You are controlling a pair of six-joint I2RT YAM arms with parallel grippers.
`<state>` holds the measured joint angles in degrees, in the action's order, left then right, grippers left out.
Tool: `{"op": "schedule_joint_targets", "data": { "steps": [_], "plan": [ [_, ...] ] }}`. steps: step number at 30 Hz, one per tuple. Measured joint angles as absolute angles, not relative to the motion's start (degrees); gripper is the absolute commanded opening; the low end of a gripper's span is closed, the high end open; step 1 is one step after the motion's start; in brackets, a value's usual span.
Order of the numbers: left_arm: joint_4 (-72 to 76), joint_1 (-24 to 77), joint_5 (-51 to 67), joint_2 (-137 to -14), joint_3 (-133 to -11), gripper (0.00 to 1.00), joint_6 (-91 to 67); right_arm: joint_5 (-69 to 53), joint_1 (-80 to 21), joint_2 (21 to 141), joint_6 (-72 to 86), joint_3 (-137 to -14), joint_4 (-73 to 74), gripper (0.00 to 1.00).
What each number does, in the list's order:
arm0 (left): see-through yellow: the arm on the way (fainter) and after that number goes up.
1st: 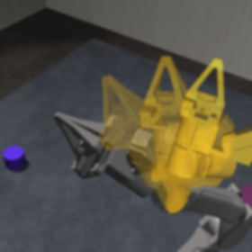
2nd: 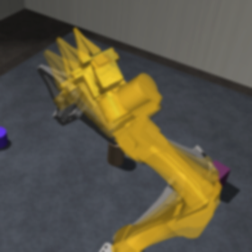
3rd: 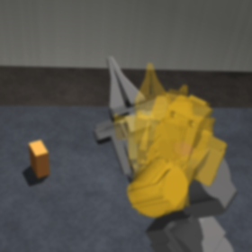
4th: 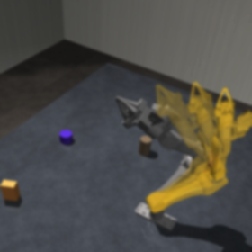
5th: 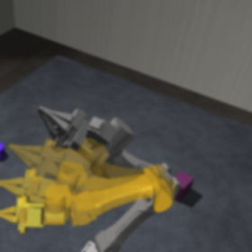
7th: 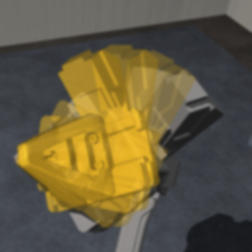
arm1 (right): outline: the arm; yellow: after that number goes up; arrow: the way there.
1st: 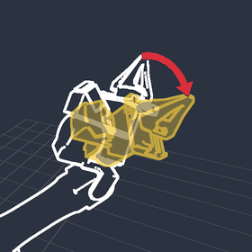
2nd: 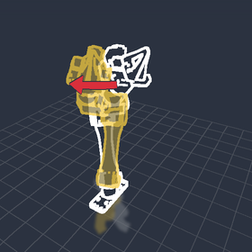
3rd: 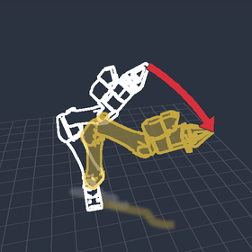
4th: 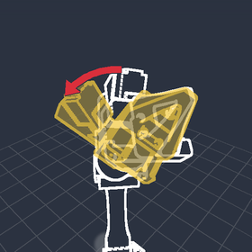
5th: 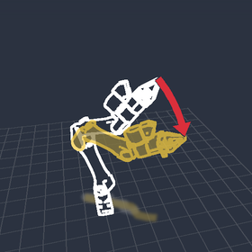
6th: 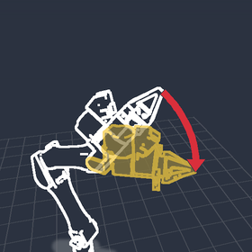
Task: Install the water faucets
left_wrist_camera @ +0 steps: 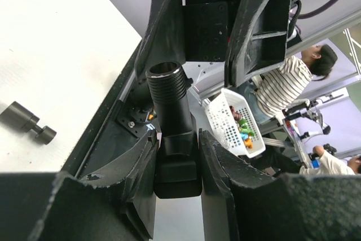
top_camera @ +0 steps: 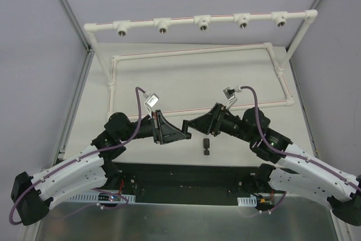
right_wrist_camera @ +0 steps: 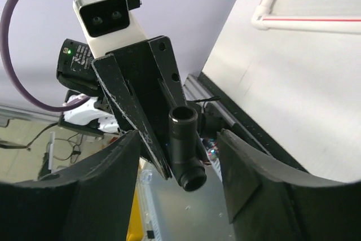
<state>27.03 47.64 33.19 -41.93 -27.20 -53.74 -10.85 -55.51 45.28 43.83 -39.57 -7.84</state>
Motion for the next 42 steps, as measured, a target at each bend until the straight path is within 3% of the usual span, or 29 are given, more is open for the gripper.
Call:
{"op": "schedule_joint_targets", "data": {
  "steps": [4, 9, 17, 30, 35, 40, 42],
  "plan": [
    [25.65, 47.64, 31.4, -41.34, -26.83, 0.0, -52.8, -4.73, -55.51, 40.73, 42.39, -40.1, -1.19, 0.68],
    [21.21, 47.64, 28.03, -39.38, -25.78, 0.0, -51.68, 7.14, -54.57, 38.28, 40.88, -45.89, 17.54, 0.75],
    [13.5, 47.64, 23.27, -33.54, -23.42, 0.0, -51.18, 7.84, -48.82, 55.88, 32.1, -53.04, 39.38, 0.77],
    [10.44, 47.64, 21.71, -30.72, -22.68, 0.0, -50.98, 3.6, -47.11, 76.77, 31.51, -47.97, 33.56, 0.68],
    [10.0, 47.64, 21.63, -30.72, -22.65, 0.0, -50.98, 2.74, -47.11, 82.61, 32.34, -47.88, 28.88, 0.55],
    [10.0, 47.64, 21.21, -30.65, -22.65, 0.0, -51.0, 3.92, -47.35, 88.44, 32.75, -48.71, 28.47, 0.51],
    [10.0, 47.64, 20.86, -30.41, -22.61, 0.0, -51.0, 5.21, -47.77, 89.89, 32.8, -50.5, 29.95, 0.44]
  ]
}}
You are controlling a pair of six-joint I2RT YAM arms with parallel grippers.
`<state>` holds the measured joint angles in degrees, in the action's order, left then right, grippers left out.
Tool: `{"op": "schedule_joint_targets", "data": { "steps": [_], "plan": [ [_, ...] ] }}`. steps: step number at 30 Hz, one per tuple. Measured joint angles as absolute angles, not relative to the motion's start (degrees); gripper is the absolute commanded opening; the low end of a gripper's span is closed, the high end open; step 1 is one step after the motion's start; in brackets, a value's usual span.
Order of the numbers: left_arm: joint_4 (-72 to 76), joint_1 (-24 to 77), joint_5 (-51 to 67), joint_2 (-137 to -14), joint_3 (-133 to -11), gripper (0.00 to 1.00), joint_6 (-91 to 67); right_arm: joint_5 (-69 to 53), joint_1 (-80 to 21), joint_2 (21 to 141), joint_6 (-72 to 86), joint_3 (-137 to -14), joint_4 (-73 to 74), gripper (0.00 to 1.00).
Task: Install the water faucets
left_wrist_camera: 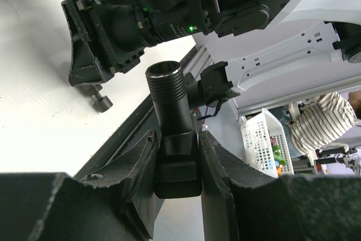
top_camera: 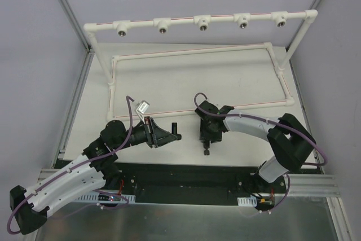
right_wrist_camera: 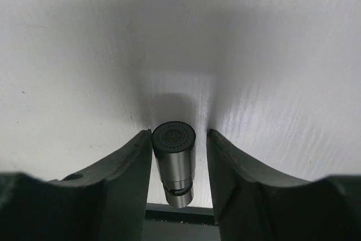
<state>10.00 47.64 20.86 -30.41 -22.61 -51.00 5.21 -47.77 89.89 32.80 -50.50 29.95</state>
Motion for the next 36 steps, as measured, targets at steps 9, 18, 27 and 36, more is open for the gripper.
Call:
{"op": "schedule_joint_targets", "data": {
  "steps": [9, 18, 27, 36],
  "plan": [
    [10.0, 47.64, 20.4, -29.41, -22.52, 0.0, -51.0, 6.7, -49.01, 91.02, 34.15, -51.79, 31.55, 0.0],
    [9.98, 47.64, 18.44, -28.58, -20.99, 0.0, -51.37, 6.44, -48.58, 83.0, 49.54, -44.45, 27.75, 0.0],
    [9.93, 47.64, 16.25, -28.77, -20.6, 0.0, -51.99, 16.25, -54.61, 68.14, 83.66, -33.5, 26.17, 0.16],
    [10.28, 47.64, 15.51, -29.04, -18.44, 0.0, -53.32, 28.45, -56.62, 63.44, 104.25, -35.2, 37.54, 0.22]
  ]
}}
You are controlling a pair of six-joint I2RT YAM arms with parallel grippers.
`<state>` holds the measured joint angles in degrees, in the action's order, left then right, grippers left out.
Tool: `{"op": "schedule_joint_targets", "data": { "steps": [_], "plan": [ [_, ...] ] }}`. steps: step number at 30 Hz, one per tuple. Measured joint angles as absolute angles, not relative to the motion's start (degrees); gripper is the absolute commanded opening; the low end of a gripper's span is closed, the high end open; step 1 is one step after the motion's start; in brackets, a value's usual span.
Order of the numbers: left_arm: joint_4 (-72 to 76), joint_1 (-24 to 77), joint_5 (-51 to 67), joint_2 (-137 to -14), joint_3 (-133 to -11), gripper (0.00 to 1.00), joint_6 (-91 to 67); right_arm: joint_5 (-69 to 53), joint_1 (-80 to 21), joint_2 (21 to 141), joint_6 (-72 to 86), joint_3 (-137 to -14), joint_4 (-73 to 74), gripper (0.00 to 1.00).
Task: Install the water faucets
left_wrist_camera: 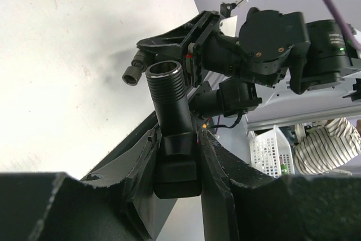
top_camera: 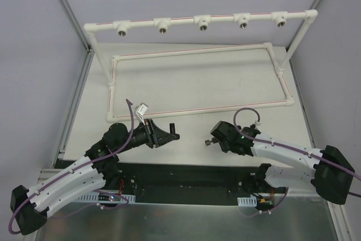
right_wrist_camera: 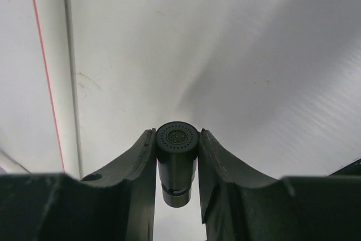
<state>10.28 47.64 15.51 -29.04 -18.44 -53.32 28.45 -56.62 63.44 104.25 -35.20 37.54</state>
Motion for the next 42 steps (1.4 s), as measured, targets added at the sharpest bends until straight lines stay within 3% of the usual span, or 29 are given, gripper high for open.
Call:
{"op": "schedule_joint_targets", "data": {
  "steps": [7, 9, 10, 12, 15, 25, 29, 34, 38, 42],
  "plan": [
    [10.98, 47.64, 15.33, -29.17, -18.11, 0.0, -54.22, 28.75, -56.66, 67.13, 104.88, -29.26, 31.92, 0.2],
    [11.11, 47.64, 15.33, -29.06, -18.11, 0.0, -54.43, 28.75, -56.77, 68.29, 104.88, -29.45, 30.2, 0.3],
    [11.11, 47.64, 15.33, -28.91, -18.11, 0.0, -54.48, 28.99, -56.8, 68.69, 104.88, -29.52, 29.74, 0.45],
    [11.14, 47.64, 15.33, -28.58, -18.11, 0.0, -54.48, 29.19, -56.88, 68.93, 104.88, -29.56, 29.08, 0.64],
    [11.11, 47.64, 15.25, -28.05, -18.11, 0.0, -54.5, 29.95, -56.88, 68.64, 104.88, -29.91, 27.16, 0.78],
    [11.18, 47.64, 14.68, -27.73, -18.04, 0.0, -54.54, 30.74, -56.88, 66.5, 102.02, -30.22, 28.05, 0.8],
    [11.18, 47.64, 14.68, -27.73, -18.04, 0.0, -54.52, 31.7, -56.51, 60.05, 86.28, -30.5, 28.29, 0.82],
    [11.18, 47.64, 14.68, -27.94, -18.04, 0.0, -54.5, 27.75, -51.72, 52.16, 53.43, -32.97, 21.71, 0.84],
    [10.41, 47.64, 14.68, -28.01, -18.04, 0.0, -54.48, 18.52, -47.77, 51.27, 25.58, -34.52, 15.22, 0.91],
    [9.89, 47.64, 14.68, -27.27, -18.04, 0.0, -54.48, 6.13, -46.92, 53.95, 1.1, -35.22, 12.51, 0.93]
  ]
}}
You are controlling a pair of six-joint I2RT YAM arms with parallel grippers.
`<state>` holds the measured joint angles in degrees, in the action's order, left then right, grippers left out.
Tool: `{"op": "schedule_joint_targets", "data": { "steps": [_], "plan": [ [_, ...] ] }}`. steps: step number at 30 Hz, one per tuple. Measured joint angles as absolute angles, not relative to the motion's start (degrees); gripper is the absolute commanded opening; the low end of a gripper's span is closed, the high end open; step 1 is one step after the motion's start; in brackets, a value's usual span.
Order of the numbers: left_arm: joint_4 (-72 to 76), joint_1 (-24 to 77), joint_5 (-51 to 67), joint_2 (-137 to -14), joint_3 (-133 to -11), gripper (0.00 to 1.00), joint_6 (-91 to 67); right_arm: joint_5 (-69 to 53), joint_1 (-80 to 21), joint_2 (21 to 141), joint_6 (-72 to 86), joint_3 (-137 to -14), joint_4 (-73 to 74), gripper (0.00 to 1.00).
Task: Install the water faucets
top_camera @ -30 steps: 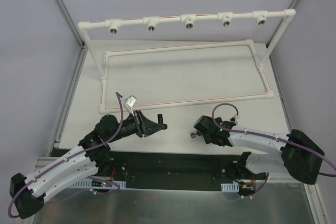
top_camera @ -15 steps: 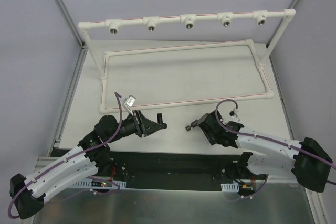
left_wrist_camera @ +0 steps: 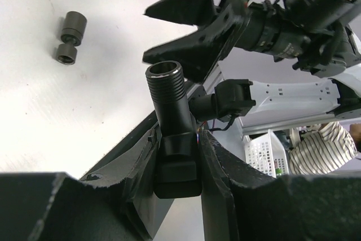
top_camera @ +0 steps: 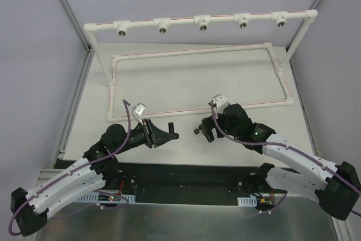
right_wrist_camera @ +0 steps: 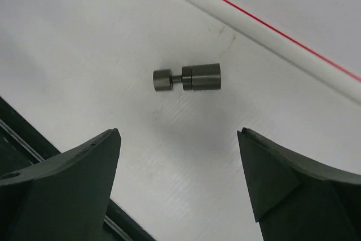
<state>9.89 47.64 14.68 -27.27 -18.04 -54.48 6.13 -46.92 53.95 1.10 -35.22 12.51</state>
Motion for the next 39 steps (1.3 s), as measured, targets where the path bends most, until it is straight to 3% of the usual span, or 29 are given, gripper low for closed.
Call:
{"op": "schedule_joint_targets", "data": {
  "steps": [5, 13, 18, 21, 25, 39],
  "plan": [
    [8.67, 47.64, 14.68, -25.45, -18.06, 0.0, -54.5, -8.01, -44.29, 62.39, -29.19, -38.3, 12.53, 0.92],
    [6.33, 47.64, 14.17, -22.79, -18.04, 0.0, -54.5, -22.61, -36.99, 80.03, -51.53, -53.15, 17.47, 0.79],
    [5.21, 47.64, 13.3, -22.31, -18.04, 0.0, -54.5, -25.78, -36.99, 88.31, -58.41, -60.07, 17.72, 0.66],
    [4.62, 47.64, 13.02, -22.28, -18.06, 0.0, -54.52, -26.26, -36.99, 92.47, -61.28, -61.49, 17.96, 0.52],
    [3.86, 47.64, 12.91, -21.67, -18.04, 0.0, -54.59, -28.08, -36.97, 95.61, -63.46, -61.71, 20.27, 0.47],
    [3.55, 47.64, 12.82, -20.8, -17.85, 0.0, -54.65, -35.03, -37.01, 98.72, -68.36, -61.71, 17.06, 0.48]
  ]
}}
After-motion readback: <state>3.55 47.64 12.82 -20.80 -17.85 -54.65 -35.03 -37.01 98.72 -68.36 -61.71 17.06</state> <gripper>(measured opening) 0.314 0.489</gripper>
